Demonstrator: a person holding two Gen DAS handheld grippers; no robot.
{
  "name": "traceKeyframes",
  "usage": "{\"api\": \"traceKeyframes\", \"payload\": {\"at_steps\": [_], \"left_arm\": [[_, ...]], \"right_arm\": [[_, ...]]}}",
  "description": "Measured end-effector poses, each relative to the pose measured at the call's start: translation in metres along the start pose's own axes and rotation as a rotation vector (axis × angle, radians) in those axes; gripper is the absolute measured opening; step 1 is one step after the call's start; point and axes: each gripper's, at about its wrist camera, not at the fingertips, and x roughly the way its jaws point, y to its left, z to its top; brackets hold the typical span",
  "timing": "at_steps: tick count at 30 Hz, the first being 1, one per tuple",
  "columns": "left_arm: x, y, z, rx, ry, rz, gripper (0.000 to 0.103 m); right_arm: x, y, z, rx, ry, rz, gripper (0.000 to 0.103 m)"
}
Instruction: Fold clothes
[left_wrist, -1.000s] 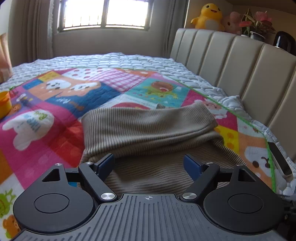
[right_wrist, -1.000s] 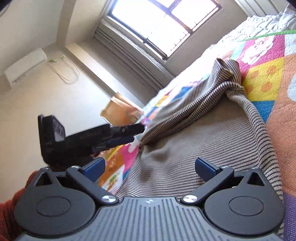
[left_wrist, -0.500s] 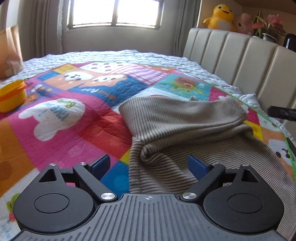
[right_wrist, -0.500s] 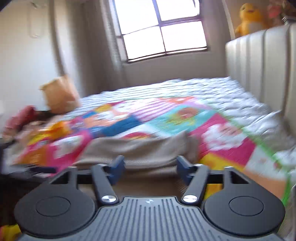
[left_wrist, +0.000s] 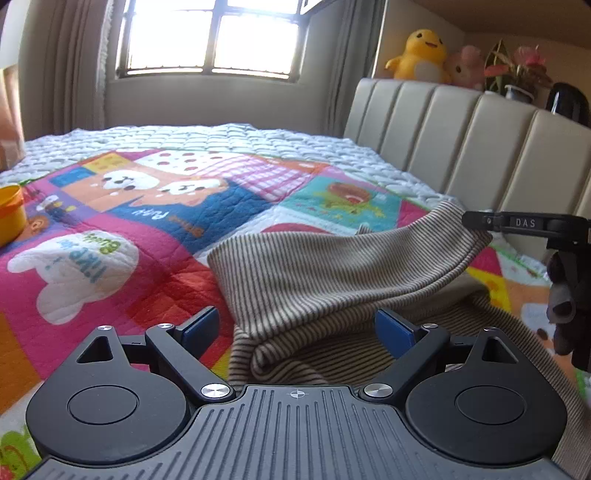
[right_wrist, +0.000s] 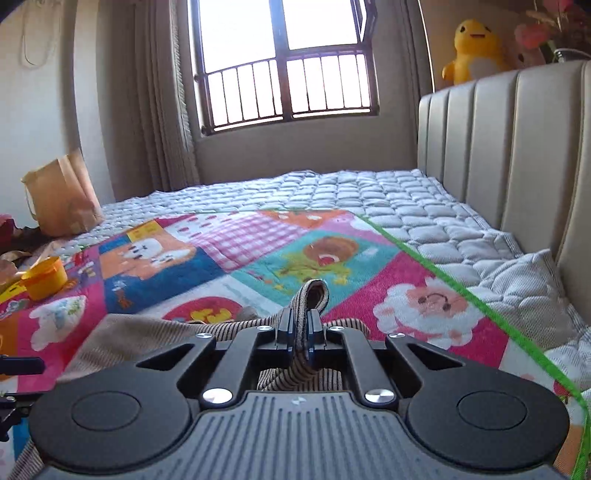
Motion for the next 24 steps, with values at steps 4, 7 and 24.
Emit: {"api": "traceKeyframes", "payload": {"at_steps": [4,7,24], "left_arm": [[0.012,-0.009,0.005,-0.028,-0.007,-0.082,0.099],[0.035,-0.014,-0.001,-0.041,0.026,-0.092,0.099],[0.046,-0.010,-0.024,-0.015,0.008,-0.093,0.103]], "right_arm": [[0.014,-0.009,-0.024,-0.044,0.111,-0.098,0.004],[0.033,-0.026,-0.049,-0.043,0.215,-0.157,0.004],[0.143,0.061,0.029,-0.140,0.287,0.062,0.043]]}}
